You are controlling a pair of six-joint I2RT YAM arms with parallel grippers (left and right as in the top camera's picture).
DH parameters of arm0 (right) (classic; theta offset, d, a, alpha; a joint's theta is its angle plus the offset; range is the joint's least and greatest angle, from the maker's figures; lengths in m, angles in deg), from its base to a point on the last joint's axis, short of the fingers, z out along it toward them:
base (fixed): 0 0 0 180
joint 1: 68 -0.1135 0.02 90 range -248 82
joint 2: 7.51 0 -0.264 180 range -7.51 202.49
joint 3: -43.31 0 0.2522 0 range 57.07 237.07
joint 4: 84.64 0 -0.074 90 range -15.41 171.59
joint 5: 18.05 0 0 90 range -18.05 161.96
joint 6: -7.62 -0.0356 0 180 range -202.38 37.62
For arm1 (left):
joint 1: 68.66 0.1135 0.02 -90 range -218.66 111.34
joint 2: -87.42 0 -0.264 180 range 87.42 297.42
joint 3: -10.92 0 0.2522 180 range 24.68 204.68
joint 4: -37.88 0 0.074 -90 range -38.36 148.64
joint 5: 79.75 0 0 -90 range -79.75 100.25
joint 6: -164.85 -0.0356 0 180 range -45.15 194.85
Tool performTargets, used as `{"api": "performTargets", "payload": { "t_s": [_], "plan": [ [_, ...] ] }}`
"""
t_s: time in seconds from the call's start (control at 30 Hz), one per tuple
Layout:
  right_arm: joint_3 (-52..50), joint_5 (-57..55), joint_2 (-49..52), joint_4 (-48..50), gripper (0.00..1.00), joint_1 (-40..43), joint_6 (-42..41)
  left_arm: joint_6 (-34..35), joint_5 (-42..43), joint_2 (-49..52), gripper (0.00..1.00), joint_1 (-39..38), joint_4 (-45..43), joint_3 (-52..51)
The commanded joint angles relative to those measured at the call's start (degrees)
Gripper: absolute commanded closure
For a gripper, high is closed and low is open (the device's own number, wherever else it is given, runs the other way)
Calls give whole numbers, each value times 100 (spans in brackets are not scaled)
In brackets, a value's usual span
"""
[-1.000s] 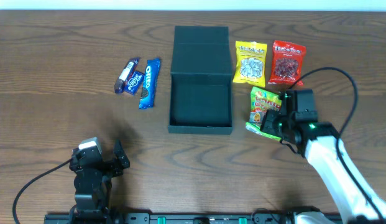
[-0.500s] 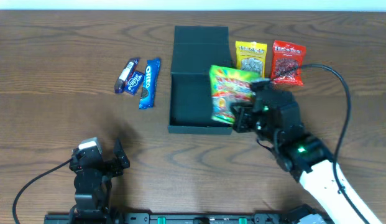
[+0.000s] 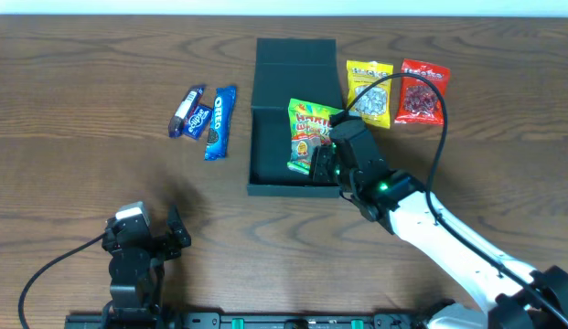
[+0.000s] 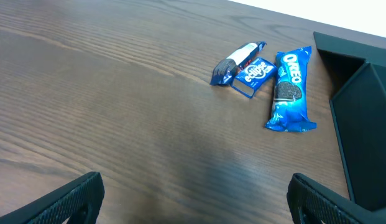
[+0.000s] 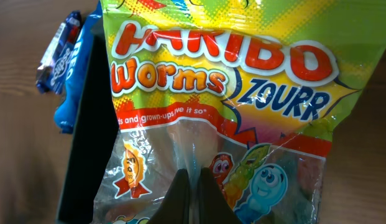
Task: Pack container
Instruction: 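Carry the Haribo bag left and lower it into the black box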
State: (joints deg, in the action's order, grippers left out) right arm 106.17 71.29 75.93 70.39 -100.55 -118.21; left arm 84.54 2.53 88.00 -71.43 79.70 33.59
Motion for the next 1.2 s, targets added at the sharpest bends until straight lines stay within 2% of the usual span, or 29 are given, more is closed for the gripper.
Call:
{"api": "performTargets", "payload": {
  "t_s": [0.0,0.83,0.9,0.93,1.03,1.17],
  "plan": [
    [186,-256,-15,120,99,-52,-129,61,-31,-33,5,22,-7,-109],
    [184,-101,-15,105,99,-199,-138,61,-31,-33,5,22,-7,-109],
    [184,-190,-15,120,44,-197,-136,61,-31,-33,5,22,-7,-109],
    [186,-162,-20,142,1,-197,-87,63,-31,-33,5,22,-7,-109],
    [356,525,-363,107,1,-203,122,63,-31,-33,5,22,-7,-109],
    [529,555,-951,-151,1,-203,116,61,-31,-33,5,22,-7,-109]
  ]
}}
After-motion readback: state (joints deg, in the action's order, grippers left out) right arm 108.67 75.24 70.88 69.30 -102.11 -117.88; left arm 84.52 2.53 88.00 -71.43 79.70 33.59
